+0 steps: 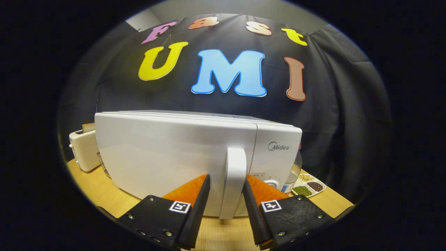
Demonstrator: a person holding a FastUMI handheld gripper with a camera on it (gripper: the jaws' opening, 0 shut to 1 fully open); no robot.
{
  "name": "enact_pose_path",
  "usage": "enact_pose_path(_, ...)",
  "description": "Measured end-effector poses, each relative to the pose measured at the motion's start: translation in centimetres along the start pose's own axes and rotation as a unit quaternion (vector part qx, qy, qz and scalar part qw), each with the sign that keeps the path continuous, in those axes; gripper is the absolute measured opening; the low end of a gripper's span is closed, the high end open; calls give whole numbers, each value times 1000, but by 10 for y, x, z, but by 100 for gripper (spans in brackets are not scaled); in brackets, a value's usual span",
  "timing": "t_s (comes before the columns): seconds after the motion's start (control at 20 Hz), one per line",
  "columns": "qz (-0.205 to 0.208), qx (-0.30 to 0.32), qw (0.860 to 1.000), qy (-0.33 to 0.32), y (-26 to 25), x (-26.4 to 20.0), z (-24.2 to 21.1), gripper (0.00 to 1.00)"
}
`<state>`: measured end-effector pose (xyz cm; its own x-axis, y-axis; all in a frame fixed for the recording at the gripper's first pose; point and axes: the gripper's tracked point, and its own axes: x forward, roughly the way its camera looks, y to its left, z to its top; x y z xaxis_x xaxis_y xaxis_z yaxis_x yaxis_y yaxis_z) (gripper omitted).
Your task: Open the microwave, put the food inside, and close the microwave door.
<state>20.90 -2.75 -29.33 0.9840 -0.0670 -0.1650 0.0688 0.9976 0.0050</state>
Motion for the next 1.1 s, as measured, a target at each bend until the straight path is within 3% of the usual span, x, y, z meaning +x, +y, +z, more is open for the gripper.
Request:
enact_pose_path(0.1,2,3,1000,7,0,2,-6,53)
enact_pose_path(0.25,18,18,999,23,-3,4,-18,53)
enact_pose_path(0.3,18,24,999,18,-2,7,-18,30)
enact_pose_path(0.45,9,20,999,23,-2,1,-17,30)
enact_pose_path(0.5,7,17,1000,23,-2,1,-16,24)
enact_pose_path(0.6,8,23,999,23,-3,-1,-16,24)
enact_pose_path(0.7,8,27,999,24,-3,-3,-17,14)
enact_pose_path(0.95,12,39,999,31,-2,-5,-16,14)
enact_pose_path(1.0,14,39,999,29,-3,-1,-16,9)
enact_pose_path(1.1,16,44,998,34,-2,-5,-16,9)
